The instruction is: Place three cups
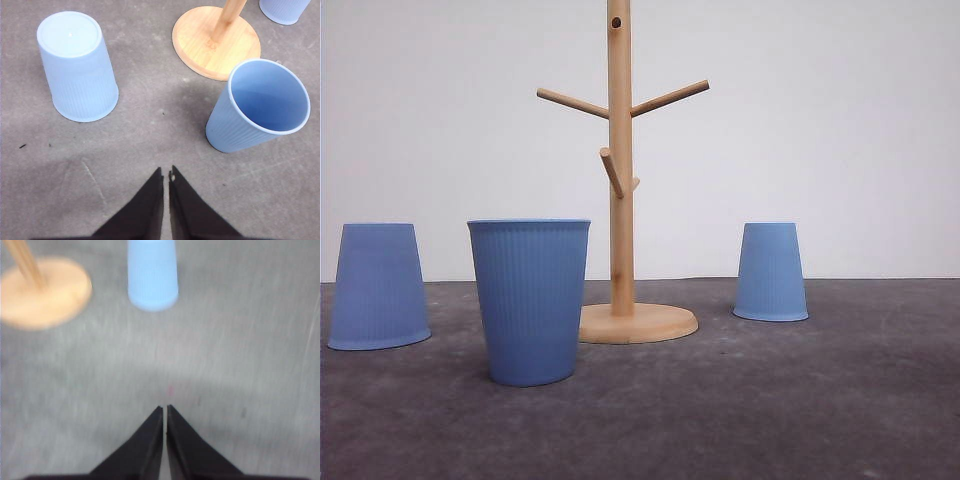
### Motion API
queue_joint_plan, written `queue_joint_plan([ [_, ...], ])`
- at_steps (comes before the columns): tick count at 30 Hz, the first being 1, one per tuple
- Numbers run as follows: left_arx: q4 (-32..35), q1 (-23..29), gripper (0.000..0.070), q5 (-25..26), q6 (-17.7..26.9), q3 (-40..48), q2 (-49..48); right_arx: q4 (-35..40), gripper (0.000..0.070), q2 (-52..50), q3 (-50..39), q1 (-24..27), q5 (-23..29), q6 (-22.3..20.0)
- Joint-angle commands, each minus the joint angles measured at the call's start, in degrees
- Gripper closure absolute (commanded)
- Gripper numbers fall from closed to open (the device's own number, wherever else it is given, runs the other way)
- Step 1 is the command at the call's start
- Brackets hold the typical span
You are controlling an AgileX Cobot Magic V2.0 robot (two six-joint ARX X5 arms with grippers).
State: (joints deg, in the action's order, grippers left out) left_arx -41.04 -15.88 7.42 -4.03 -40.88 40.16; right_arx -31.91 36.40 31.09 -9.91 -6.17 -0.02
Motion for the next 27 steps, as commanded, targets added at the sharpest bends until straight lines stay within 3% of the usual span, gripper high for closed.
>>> queue_joint_plan([
  [1,0.4,-0.2,0.0697,-0.2,0.6,-0.9,0.3,-2.4,0.0694,0.5,1.1,-0.1,-1.0,3.3],
  [3,0.4,-0.2,0.0697,-0.2,0.6,-0.9,0.3,-4.6,0.0694,0.9,1.4,-0.1,-4.3,5.6],
  [8,0.4,-0.2,0.0697,-0.2,0.6,-0.9,0.3,-3.8,0.0694,2.9,2.4,-0.1,-19.7,10.6],
  [10,0.4,-0.2,0.0697,-0.2,0.5,-0.9,0.3,-3.7,0.0694,4.2,3.1,-0.1,-22.5,11.6],
  [15,0.4,-0.2,0.0697,-0.2,0.5,-0.9,0.3,-3.7,0.0694,7.3,4.7,-0.1,-22.9,11.2],
  [22,-2.1,0.2,0.0696,-1.5,-3.1,-0.9,1.7,-3.8,0.0685,10.3,5.4,-0.1,-21.9,7.7],
  [24,-2.9,0.2,0.0650,-1.4,-3.0,-0.9,2.3,-3.7,0.0590,10.4,5.4,-0.1,-21.8,6.6],
  [27,-2.7,0.2,0.0345,-1.4,-2.9,-0.9,2.5,-3.7,0.0297,10.3,5.4,-0.1,-20.9,6.4],
])
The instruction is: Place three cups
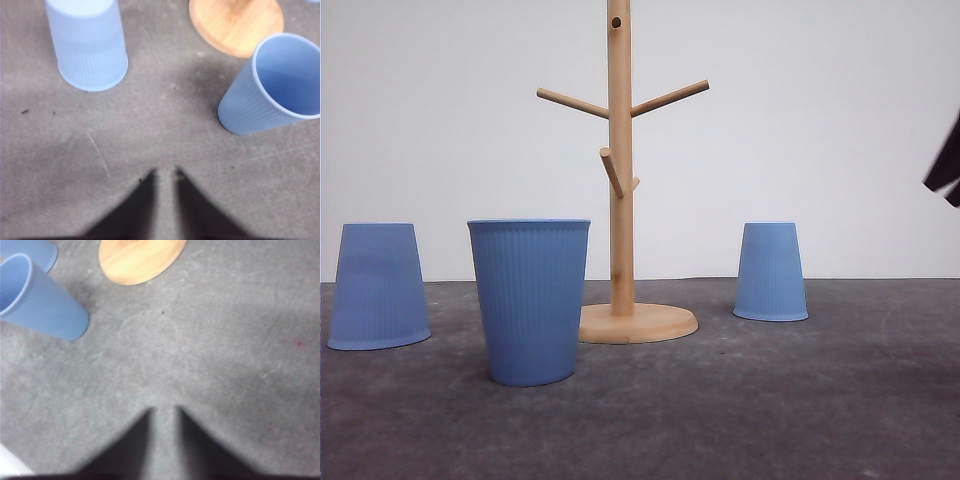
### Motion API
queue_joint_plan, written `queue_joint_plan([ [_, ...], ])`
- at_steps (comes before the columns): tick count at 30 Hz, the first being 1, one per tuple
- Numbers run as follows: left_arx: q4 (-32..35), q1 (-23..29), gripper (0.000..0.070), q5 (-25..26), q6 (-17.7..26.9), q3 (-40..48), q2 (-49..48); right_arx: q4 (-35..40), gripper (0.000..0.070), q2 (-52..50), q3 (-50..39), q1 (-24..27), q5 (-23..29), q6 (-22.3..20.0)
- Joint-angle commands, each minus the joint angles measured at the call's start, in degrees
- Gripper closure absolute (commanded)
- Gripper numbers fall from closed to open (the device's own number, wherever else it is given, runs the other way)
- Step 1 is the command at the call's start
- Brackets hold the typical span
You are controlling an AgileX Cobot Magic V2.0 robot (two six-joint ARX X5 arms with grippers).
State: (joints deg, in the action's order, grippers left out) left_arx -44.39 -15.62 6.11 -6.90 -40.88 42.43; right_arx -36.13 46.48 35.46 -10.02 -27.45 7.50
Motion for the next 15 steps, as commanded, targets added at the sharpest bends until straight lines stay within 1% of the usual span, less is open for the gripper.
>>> queue_joint_plan([
  [1,0.7,0.0,0.0269,0.0,-0.1,-0.9,0.3,0.5,0.0268,0.2,1.0,0.0,0.7,-1.1],
  [2,0.7,0.0,0.0227,0.1,-0.1,-0.9,0.2,0.5,0.0258,0.2,1.0,0.0,0.9,-1.1],
  [5,0.6,0.0,0.0225,0.4,-1.0,-0.9,0.3,0.5,0.0258,0.2,1.0,0.0,0.9,-1.1],
  [10,0.6,0.1,0.0225,0.4,-5.5,-2.1,3.0,0.5,0.0258,0.2,1.0,0.0,0.9,-1.1],
  [15,0.7,1.8,0.0224,0.3,-6.3,-6.1,10.0,0.5,0.0259,0.2,1.0,0.0,0.9,-1.0],
])
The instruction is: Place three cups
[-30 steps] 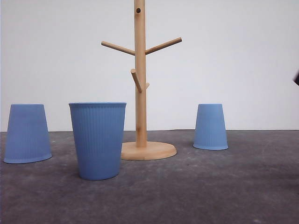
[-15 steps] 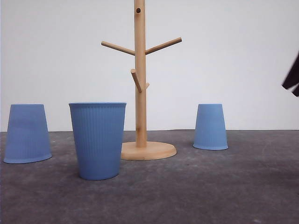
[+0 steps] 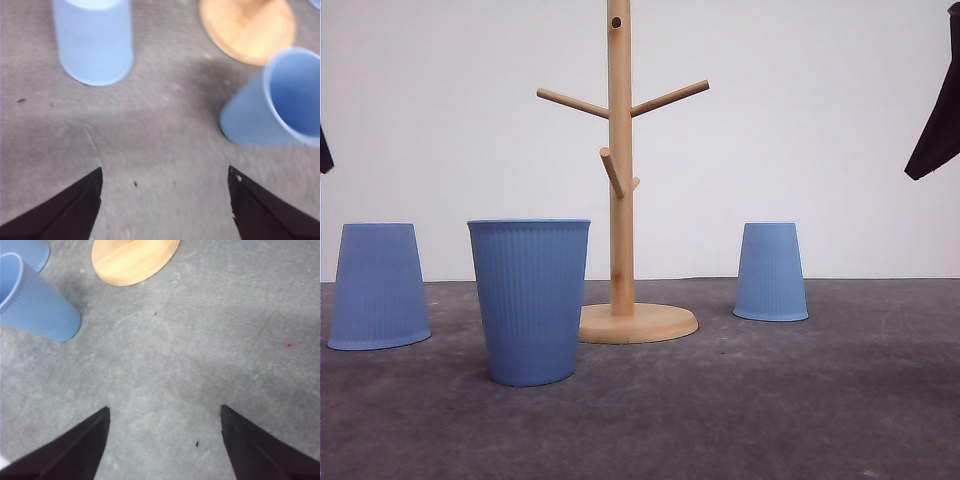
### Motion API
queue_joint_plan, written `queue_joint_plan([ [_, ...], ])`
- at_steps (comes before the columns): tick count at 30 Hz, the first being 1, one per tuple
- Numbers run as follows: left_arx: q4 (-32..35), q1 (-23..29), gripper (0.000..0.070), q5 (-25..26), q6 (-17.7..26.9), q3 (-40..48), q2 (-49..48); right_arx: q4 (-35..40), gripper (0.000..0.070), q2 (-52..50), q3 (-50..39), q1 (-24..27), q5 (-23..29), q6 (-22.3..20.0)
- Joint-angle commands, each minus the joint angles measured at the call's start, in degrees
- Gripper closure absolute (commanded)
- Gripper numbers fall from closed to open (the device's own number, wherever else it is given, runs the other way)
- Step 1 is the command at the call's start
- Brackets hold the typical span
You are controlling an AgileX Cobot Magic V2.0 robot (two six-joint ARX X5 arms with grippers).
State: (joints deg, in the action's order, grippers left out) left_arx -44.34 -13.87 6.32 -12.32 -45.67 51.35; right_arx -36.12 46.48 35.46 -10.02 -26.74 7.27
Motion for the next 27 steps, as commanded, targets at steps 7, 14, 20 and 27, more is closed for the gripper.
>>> queue_joint_plan([
  [7,1.7,3.3,0.0199,-0.9,1.2,-9.6,12.9,0.5,0.0259,0.2,1.0,0.0,0.2,-0.8],
  [14,6.4,4.9,0.0087,-2.5,3.4,-15.3,23.1,0.5,0.0259,0.2,1.0,0.0,0.2,-0.8],
  [20,10.4,5.2,0.0056,-4.0,4.5,-17.9,30.4,0.5,0.0259,0.2,1.0,0.0,0.2,-0.8],
  [27,14.6,5.3,0.0062,-4.9,4.6,-18.0,36.9,0.5,0.0259,0.2,1.0,0.0,0.2,-0.8],
])
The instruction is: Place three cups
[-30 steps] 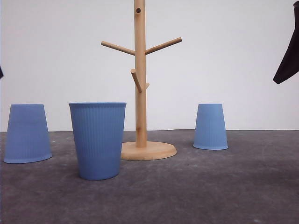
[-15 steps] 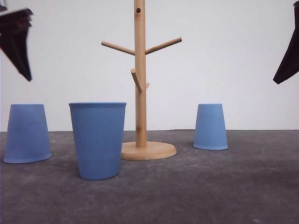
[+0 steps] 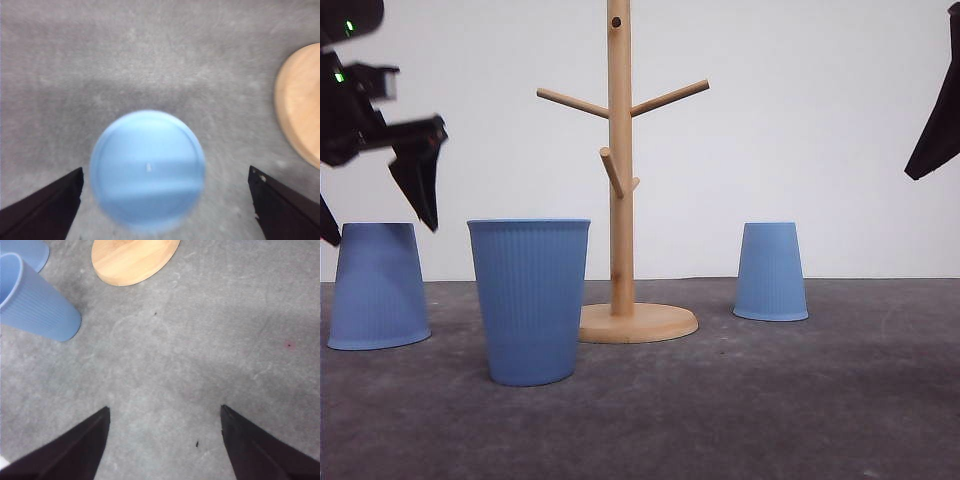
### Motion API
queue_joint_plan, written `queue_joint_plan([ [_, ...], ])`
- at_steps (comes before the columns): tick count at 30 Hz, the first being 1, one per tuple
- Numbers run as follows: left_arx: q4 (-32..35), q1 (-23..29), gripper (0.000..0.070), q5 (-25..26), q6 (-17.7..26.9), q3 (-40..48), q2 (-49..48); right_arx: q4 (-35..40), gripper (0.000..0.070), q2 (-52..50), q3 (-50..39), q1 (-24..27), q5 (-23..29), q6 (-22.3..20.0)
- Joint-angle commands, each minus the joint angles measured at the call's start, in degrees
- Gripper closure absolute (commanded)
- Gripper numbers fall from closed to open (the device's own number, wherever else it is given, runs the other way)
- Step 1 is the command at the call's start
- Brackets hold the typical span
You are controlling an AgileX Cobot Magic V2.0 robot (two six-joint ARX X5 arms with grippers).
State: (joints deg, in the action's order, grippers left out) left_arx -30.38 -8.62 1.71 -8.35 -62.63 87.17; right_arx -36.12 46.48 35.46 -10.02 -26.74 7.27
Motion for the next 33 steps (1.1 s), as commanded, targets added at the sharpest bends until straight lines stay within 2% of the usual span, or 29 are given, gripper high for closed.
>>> queue_joint_plan([
  [1,1.1,0.0,0.0062,-0.6,0.7,-1.0,1.9,0.5,0.0259,0.2,1.0,0.0,0.2,-0.8],
  [5,2.4,0.0,0.0067,-0.8,0.8,-1.0,3.6,0.5,0.0259,0.2,1.0,0.0,0.2,-0.8],
  [7,2.8,0.0,0.0094,-0.9,0.8,-1.0,3.7,0.5,0.0259,0.2,1.0,0.0,0.2,-0.7],
  [8,3.1,0.0,0.0127,-1.1,0.8,-1.1,3.7,0.5,0.0259,0.2,1.0,0.0,0.2,-0.6],
  [11,3.2,0.0,0.0293,-1.6,1.4,-1.1,3.6,0.5,0.0259,0.2,1.0,0.0,0.2,-0.6],
  [12,3.2,0.0,0.0318,-1.7,1.5,-1.1,3.6,0.5,0.0259,0.2,1.0,0.0,0.2,-0.6],
  [25,0.4,0.3,0.0325,-1.3,0.9,-3.5,-0.4,0.5,0.0259,0.2,1.0,0.0,0.2,-0.6],
  [27,-1.3,0.9,0.0325,0.4,0.0,-5.6,-1.7,0.5,0.0259,0.2,1.0,0.0,0.2,-0.6],
  [33,-4.9,4.3,0.0324,9.7,-5.2,-14.9,-3.0,0.5,0.0259,0.2,1.0,0.0,0.2,-0.6],
])
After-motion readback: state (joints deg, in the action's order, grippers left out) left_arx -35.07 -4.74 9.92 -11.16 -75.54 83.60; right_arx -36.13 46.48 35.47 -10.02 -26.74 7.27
